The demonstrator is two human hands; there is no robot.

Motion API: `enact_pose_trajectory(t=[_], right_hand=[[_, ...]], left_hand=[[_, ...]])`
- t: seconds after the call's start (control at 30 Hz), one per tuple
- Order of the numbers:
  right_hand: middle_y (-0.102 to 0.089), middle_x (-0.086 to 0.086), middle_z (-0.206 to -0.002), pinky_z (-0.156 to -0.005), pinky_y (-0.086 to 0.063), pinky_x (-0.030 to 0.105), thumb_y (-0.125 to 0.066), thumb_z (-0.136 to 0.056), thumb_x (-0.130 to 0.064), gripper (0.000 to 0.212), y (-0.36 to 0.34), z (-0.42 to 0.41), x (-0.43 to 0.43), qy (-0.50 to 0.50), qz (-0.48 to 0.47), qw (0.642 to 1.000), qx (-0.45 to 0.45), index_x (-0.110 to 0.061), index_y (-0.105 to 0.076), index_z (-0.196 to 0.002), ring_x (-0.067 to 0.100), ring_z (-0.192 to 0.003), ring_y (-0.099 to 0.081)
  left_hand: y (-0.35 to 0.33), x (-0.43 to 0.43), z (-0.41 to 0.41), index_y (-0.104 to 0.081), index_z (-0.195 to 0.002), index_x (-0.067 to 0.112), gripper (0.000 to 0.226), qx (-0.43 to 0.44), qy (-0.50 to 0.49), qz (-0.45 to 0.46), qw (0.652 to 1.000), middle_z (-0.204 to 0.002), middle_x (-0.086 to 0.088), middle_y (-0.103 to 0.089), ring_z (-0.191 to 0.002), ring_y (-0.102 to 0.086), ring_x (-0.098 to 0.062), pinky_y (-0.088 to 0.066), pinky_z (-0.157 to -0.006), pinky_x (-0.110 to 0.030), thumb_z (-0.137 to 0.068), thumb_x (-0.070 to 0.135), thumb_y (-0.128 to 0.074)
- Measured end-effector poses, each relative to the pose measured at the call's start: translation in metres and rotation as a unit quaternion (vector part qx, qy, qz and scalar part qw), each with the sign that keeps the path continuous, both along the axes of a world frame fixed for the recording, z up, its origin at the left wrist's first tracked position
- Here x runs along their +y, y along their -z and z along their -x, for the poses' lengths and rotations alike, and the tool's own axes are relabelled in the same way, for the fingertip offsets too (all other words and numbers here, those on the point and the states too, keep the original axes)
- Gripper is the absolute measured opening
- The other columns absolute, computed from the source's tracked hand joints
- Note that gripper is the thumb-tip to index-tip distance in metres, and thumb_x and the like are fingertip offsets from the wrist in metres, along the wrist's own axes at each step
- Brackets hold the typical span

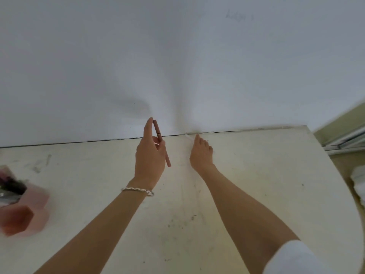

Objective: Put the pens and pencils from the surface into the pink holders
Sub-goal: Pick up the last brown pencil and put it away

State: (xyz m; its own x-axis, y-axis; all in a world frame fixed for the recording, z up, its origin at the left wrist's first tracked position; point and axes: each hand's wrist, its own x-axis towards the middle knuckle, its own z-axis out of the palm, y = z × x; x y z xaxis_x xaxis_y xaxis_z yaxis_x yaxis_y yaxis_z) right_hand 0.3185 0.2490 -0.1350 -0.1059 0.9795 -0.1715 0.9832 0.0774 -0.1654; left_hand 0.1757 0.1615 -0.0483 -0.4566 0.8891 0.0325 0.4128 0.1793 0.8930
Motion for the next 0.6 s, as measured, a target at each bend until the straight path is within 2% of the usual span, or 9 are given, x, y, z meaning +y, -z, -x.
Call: enact_pose_trajectory(t=[0.1, 0.17, 0.27, 0.33, 0.47, 0.53, 0.6], right_hand=[[-0.052, 0.013, -0.123, -0.094, -0.036, 0.035, -0.046, -0.087, 0.004, 0.039, 0.004, 0.003, -0.003, -0.074, -0.063, 0.994, -0.051, -0.005, -0.048, -0.125, 0.03, -0.113, -0.049], [-0.056, 0.011, -0.115, -0.089, -0.037, 0.034, -0.042, -0.09, 0.004, 0.034, -0.002, 0.015, -0.01, -0.128, -0.083, 0.988, 0.004, -0.005, -0.052, -0.121, 0.029, -0.107, -0.053], [-0.059, 0.013, -0.107, -0.085, -0.042, 0.037, -0.043, -0.095, -0.001, 0.03, -0.028, 0.051, -0.03, -0.181, -0.134, 0.96, 0.164, -0.004, -0.053, -0.124, 0.032, -0.096, -0.057], [-0.062, 0.012, -0.1, -0.078, -0.047, 0.037, -0.047, -0.096, -0.005, 0.035, -0.052, 0.082, -0.048, -0.205, -0.17, 0.933, 0.242, -0.006, -0.047, -0.131, 0.029, -0.087, -0.059], [-0.062, 0.008, -0.089, -0.067, -0.051, 0.033, -0.051, -0.093, -0.005, 0.053, -0.096, 0.145, -0.085, -0.239, -0.23, 0.88, 0.341, -0.011, -0.039, -0.144, 0.021, -0.075, -0.059], [-0.06, 0.005, -0.09, -0.067, -0.052, 0.032, -0.05, -0.094, -0.006, 0.053, -0.112, 0.173, -0.103, -0.235, -0.24, 0.862, 0.381, -0.014, -0.039, -0.146, 0.017, -0.076, -0.057], [-0.056, -0.001, -0.088, -0.067, -0.05, 0.025, -0.051, -0.094, -0.007, 0.052, -0.122, 0.198, -0.12, -0.223, -0.254, 0.841, 0.422, -0.016, -0.041, -0.144, 0.009, -0.074, -0.052]], left_hand=[[0.003, -0.004, 0.01, -0.024, -0.152, 0.034, 0.067, -0.003, -0.002, -0.004, 1.0, -0.085, 0.01, -0.057, -0.075, -0.063, -0.009, -0.053, -0.061, -0.02, -0.097, 0.01, -0.055], [0.0, -0.008, 0.019, -0.029, -0.148, 0.034, 0.065, 0.003, -0.008, -0.01, 1.0, -0.083, 0.013, -0.056, -0.073, -0.063, -0.006, -0.05, -0.056, -0.017, -0.095, 0.01, -0.057], [-0.013, -0.017, 0.041, -0.034, -0.137, 0.035, 0.06, 0.014, -0.032, -0.039, 0.999, -0.079, 0.012, -0.056, -0.063, -0.064, -0.005, -0.051, -0.052, -0.017, -0.09, 0.007, -0.059], [-0.026, -0.027, 0.061, -0.034, -0.131, 0.035, 0.055, 0.02, -0.052, -0.059, 0.997, -0.077, 0.011, -0.055, -0.059, -0.063, -0.005, -0.049, -0.048, -0.011, -0.09, 0.008, -0.059], [-0.057, -0.062, 0.11, -0.035, -0.127, 0.032, 0.049, 0.047, -0.086, -0.108, 0.989, -0.075, 0.007, -0.056, -0.066, -0.063, -0.002, -0.048, -0.05, -0.008, -0.091, 0.007, -0.056], [-0.073, -0.084, 0.14, -0.036, -0.127, 0.032, 0.046, 0.069, -0.106, -0.132, 0.983, -0.078, 0.007, -0.057, -0.063, -0.064, -0.006, -0.05, -0.054, -0.011, -0.091, 0.008, -0.054], [-0.087, -0.107, 0.175, -0.036, -0.126, 0.032, 0.041, 0.085, -0.13, -0.152, 0.976, -0.083, 0.007, -0.061, -0.065, -0.067, -0.006, -0.053, -0.059, -0.017, -0.094, 0.013, -0.053]])
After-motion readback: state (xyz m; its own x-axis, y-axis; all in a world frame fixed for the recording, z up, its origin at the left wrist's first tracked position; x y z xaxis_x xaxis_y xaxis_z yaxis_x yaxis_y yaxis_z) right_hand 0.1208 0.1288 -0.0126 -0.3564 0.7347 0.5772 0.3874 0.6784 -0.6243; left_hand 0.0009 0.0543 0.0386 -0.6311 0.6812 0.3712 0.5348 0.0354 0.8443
